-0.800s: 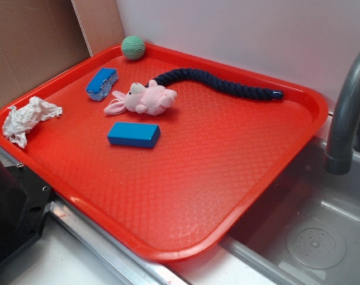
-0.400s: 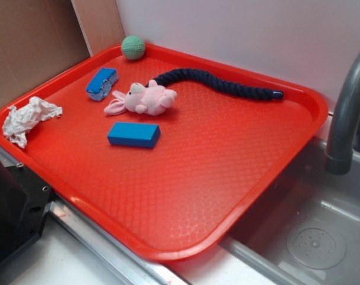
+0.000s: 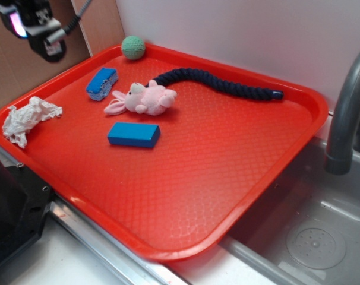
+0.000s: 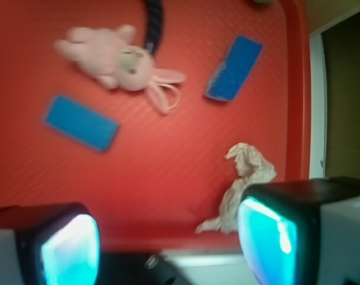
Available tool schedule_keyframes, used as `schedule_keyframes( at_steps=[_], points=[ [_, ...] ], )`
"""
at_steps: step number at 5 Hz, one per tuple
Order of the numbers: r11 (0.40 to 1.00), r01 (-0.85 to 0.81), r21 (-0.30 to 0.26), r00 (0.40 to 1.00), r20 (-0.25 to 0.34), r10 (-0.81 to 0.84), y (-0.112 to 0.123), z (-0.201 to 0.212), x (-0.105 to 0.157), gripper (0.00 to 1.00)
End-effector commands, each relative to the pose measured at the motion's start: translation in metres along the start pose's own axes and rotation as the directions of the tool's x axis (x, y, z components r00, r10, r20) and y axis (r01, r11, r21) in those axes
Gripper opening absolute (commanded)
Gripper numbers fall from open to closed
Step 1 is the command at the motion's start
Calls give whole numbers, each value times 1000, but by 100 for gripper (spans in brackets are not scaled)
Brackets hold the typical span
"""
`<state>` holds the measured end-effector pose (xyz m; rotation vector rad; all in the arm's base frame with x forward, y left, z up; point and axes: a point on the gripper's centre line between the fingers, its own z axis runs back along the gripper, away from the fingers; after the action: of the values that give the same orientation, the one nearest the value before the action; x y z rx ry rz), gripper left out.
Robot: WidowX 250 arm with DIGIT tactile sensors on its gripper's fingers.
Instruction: Grab the white paper.
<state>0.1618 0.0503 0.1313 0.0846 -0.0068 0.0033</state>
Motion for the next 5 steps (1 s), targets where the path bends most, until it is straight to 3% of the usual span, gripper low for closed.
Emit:
schedule_keyframes(
  at_steps=[1,2,4,5],
  points=[
    [998,-65,-10,991,120,65,73,-17,-13,100],
    [997,-75,-2,994,80,75,94,-43,-24,100],
    [998,32,-59,998,-47,-35,77,-100,-25,100],
    [993,55,-105,995,-79,-64,58,-116,-27,100]
  ],
)
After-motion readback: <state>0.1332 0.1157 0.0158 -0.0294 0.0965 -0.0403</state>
